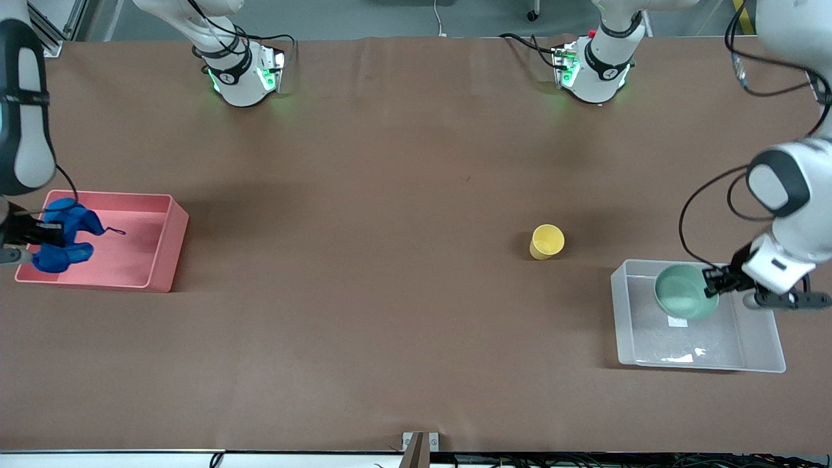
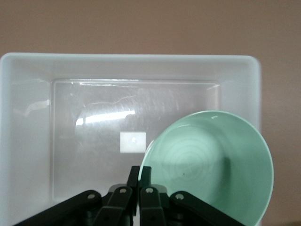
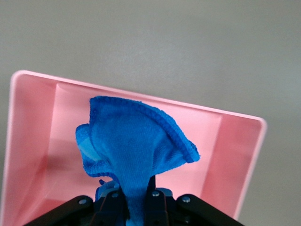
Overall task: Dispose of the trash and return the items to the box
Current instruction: 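Carry the cloth into the pink bin while the left gripper lowers the bowl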
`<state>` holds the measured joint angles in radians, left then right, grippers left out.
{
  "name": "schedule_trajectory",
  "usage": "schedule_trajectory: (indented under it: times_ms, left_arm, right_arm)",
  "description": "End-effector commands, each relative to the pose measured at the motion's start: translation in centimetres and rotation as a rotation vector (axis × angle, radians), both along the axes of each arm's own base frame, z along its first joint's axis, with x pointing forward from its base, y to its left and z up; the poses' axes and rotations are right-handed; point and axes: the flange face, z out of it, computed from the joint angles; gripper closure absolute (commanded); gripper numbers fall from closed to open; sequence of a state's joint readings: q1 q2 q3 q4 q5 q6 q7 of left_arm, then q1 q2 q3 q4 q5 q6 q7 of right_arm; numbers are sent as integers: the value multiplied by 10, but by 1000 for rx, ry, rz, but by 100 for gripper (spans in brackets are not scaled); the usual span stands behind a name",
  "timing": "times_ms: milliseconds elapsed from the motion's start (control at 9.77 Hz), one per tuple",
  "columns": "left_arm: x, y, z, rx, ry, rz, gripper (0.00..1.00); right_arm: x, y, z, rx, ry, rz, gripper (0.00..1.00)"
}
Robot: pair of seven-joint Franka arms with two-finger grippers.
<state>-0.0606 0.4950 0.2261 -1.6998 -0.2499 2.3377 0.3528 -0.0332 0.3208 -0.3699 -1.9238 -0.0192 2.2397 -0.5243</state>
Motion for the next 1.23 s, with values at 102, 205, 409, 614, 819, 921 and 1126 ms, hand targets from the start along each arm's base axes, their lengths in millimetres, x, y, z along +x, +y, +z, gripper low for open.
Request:
schedule_trajectory:
  times_ms: [102,205,409,614,819,921,1126]
  left_arm:
    - [33,12,-87,-29,60,-29,96]
    - [31,17,-99,-26,70,-37,95]
    - [21,23,-121,-13,78,-47,81]
    - [20,23,-117,-13,72,-47,29]
    - [24,30,-38,-6,-14,-81,12]
    - [20,24,10,-13,-26,-102,7]
    - [7,-16,104,88,-53,-234,0]
  right_arm:
    - [-33,17,-66,61,13,-28,98]
    - [-37,16,-78,60,27,-30,92]
    - [-43,16,-102,62,71,-35,1]
    - [-29,23,-79,57,25,-76,0]
    - [-8,31,-12,81,-15,-167,0]
    - [-1,38,34,106,5,-233,0]
    - [12,72,133,131,20,-302,0]
